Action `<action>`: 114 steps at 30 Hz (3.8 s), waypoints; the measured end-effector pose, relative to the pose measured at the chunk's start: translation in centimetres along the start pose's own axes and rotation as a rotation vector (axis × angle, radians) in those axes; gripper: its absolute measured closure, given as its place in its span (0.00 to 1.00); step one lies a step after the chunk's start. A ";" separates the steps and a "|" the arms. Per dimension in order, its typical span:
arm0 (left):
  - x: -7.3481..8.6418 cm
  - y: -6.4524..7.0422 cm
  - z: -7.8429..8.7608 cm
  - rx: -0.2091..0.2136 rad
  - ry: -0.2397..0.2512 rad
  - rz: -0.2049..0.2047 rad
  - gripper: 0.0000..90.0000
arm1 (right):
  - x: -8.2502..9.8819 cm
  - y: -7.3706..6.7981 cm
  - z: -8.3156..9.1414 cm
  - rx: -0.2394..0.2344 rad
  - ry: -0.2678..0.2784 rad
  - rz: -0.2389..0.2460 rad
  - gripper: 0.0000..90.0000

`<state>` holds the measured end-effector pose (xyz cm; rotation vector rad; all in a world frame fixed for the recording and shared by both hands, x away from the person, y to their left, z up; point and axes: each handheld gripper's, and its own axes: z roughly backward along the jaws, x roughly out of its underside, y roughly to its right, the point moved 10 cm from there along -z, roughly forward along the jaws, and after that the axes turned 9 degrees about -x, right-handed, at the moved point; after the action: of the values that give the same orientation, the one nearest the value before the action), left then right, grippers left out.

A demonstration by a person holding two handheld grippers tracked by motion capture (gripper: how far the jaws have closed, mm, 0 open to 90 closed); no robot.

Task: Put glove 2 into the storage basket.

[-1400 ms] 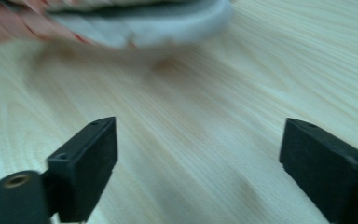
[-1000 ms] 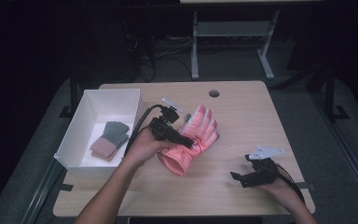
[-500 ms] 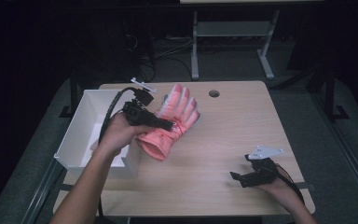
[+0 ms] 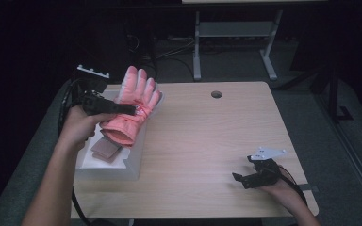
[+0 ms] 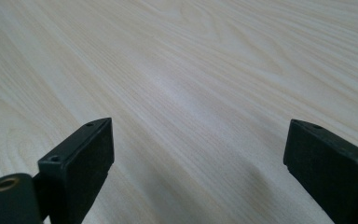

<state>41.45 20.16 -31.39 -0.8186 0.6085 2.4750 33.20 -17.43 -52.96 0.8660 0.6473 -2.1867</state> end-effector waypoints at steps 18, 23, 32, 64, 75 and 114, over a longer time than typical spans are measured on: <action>3.7 -7.9 -1.1 -0.137 -0.050 0.161 0.68 | 0.1 0.2 0.0 0.004 0.002 -0.014 0.09; 5.4 -9.1 -3.4 -0.153 -0.102 0.189 0.68 | 0.1 0.2 0.1 0.003 0.004 -0.017 0.09; 7.5 -10.4 -6.7 -0.166 -0.159 0.219 0.68 | 0.2 0.3 0.1 0.006 -0.001 -0.018 0.09; 9.6 -10.9 -10.0 -0.168 -0.224 0.187 0.19 | 0.1 0.3 0.1 0.006 0.002 -0.019 0.09; 7.2 -10.9 -6.5 -0.210 -0.142 0.158 0.18 | 0.2 0.5 0.0 0.002 0.004 -0.022 0.09; 2.2 8.5 -9.9 -0.014 0.052 -0.263 0.18 | 0.0 0.2 0.0 0.002 0.000 0.005 0.09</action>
<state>39.55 8.76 -37.75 -0.9091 0.4693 2.2279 33.35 -17.56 -52.95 0.8678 0.6422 -2.1831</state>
